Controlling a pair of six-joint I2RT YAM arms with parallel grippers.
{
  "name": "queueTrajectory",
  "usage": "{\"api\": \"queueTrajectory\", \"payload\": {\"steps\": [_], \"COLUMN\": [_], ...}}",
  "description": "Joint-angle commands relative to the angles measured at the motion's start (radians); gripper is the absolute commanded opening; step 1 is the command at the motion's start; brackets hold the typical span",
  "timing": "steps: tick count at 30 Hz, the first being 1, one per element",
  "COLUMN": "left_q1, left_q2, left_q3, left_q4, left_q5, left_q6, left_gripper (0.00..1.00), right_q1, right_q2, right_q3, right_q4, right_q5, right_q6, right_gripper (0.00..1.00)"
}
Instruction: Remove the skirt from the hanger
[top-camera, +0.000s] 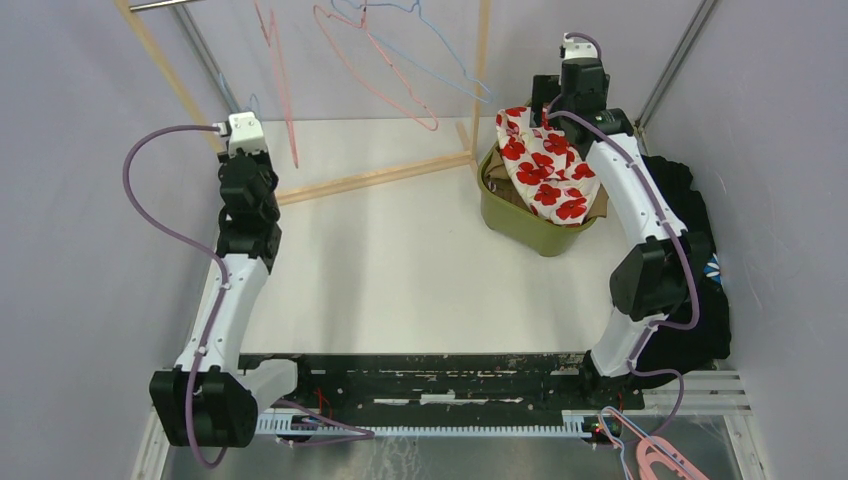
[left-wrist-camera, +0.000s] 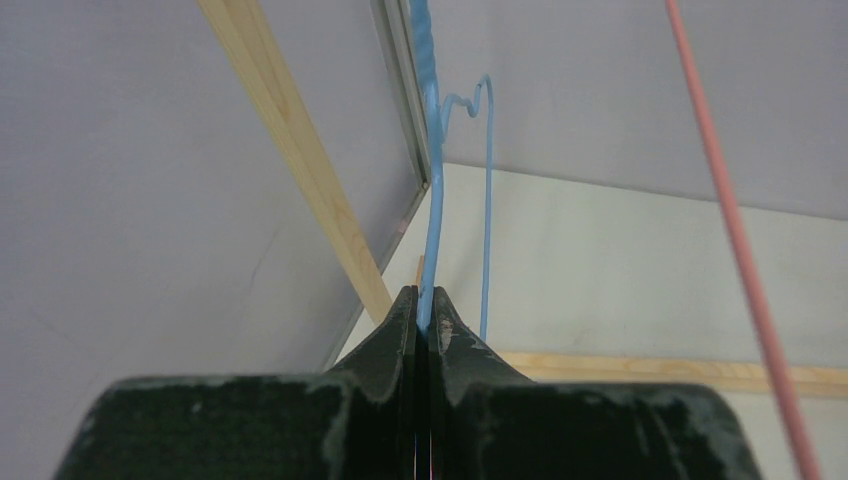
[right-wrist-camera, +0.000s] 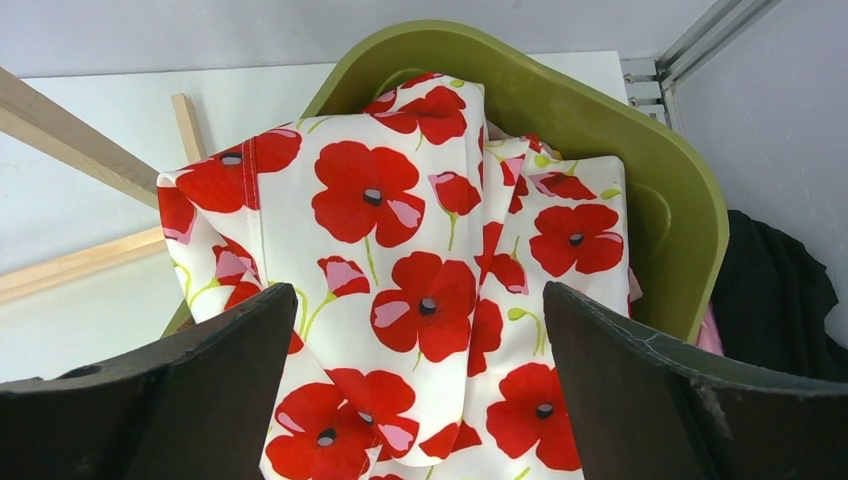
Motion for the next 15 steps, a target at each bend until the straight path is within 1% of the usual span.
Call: {"api": "queueTrajectory", "payload": {"steps": [1, 12, 15], "left_q1": [0.008, 0.031, 0.053], "left_q2": [0.018, 0.185, 0.240], "left_q3": [0.132, 0.327, 0.377], "left_q4": [0.087, 0.167, 0.199], "left_q5": [0.023, 0.077, 0.085], "left_q6": [0.052, 0.108, 0.114], "left_gripper": [0.03, 0.03, 0.03], "right_q1": [-0.005, -0.005, -0.008], "right_q2": [0.010, 0.042, 0.045], "right_q3": [0.043, 0.053, 0.054], "right_q4": [0.049, 0.050, 0.051], "right_q5": [-0.008, -0.029, -0.028], "right_q6": [0.021, 0.039, 0.037], "right_gripper": [1.00, 1.00, 1.00]}}
